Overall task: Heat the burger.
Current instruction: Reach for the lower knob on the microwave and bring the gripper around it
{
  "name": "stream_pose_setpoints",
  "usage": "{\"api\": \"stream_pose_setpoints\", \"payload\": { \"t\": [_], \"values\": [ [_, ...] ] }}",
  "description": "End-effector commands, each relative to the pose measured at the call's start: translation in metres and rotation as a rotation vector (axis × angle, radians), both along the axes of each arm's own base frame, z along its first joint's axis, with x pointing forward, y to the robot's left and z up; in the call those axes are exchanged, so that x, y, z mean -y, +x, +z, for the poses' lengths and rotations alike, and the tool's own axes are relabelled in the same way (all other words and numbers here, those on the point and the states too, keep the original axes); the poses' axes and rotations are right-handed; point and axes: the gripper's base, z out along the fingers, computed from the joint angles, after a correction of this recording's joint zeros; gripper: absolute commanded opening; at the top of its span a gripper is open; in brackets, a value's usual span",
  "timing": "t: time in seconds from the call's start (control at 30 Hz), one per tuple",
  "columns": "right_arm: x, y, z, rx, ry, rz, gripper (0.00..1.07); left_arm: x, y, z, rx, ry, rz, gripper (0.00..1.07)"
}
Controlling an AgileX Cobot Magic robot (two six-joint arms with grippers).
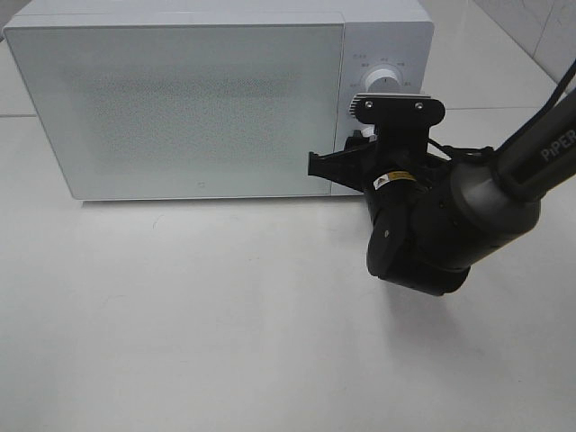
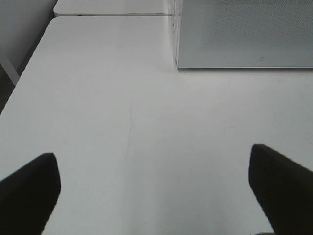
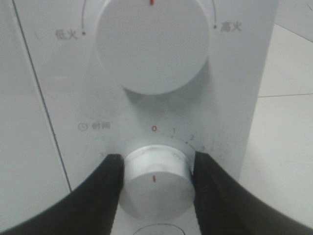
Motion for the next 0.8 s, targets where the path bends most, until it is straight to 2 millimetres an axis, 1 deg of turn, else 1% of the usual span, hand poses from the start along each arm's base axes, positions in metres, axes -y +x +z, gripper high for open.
{"api": "stream_pose_setpoints", "payload": {
  "t": [0.03, 0.17, 0.27, 0.3, 0.37, 0.4, 0.43, 0.47, 0.5, 0.53, 0.6, 0.63, 0.7, 0.73, 0.8],
  "values": [
    [0.0044, 0.0032, 0.0164, 0.163, -0.010, -0.051, 0.08, 0.0002, -0.0010, 0.0008, 0.020, -0.001, 0.002, 0.98],
    [0.0044, 0.0032, 0.0164, 0.169, 0.024, -0.055, 0.08, 0.0002, -0.0010, 0.0008, 0.020, -0.001, 0.002, 0.98],
    [0.0042, 0.0032, 0.0160, 0.179, 0.118, -0.064, 0.06, 0.0002, -0.0010, 0.0008, 0.020, -0.001, 0.002, 0.98],
    [0.0042, 0.0032, 0.0160, 0.179, 0.118, -0.064, 0.06, 0.0002, -0.0010, 0.0008, 0.020, -0.001, 0.002, 0.98],
    [0.0040, 0.0032, 0.0153, 0.184, 0.193, -0.071, 0.05, 0.0002, -0.0010, 0.0008, 0.020, -0.001, 0.002, 0.98],
    [0.0040, 0.0032, 0.0153, 0.184, 0.193, -0.071, 0.05, 0.0002, -0.0010, 0.0008, 0.020, -0.001, 0.002, 0.98],
    [0.0040, 0.0032, 0.0153, 0.192, 0.250, -0.077, 0.04, 0.0002, -0.0010, 0.0008, 0.020, -0.001, 0.002, 0.98],
    [0.0040, 0.0032, 0.0153, 0.192, 0.250, -0.077, 0.04, 0.0002, -0.0010, 0.0008, 0.020, -0.001, 0.002, 0.98],
    [0.0039, 0.0032, 0.0153, 0.200, 0.303, -0.082, 0.03, 0.0002, -0.0010, 0.0008, 0.020, -0.001, 0.002, 0.98],
    [0.0039, 0.0032, 0.0153, 0.200, 0.303, -0.082, 0.03, 0.0002, -0.0010, 0.0008, 0.020, -0.001, 0.002, 0.98],
    [0.0034, 0.0033, 0.0153, 0.212, 0.392, -0.088, 0.04, 0.0002, -0.0010, 0.0008, 0.020, -0.001, 0.002, 0.98],
    [0.0034, 0.0033, 0.0153, 0.212, 0.392, -0.088, 0.04, 0.0002, -0.0010, 0.0008, 0.020, -0.001, 0.002, 0.98],
    [0.0016, 0.0036, 0.0151, 0.218, 0.477, -0.077, 0.04, 0.0002, -0.0010, 0.0008, 0.020, -0.001, 0.002, 0.98],
    [0.0016, 0.0036, 0.0151, 0.218, 0.477, -0.077, 0.04, 0.0002, -0.0010, 0.0008, 0.020, -0.001, 0.002, 0.98],
    [-0.0008, 0.0040, 0.0153, 0.223, 0.554, -0.060, 0.04, 0.0002, -0.0010, 0.0008, 0.020, -0.001, 0.002, 0.98]
  ]
}}
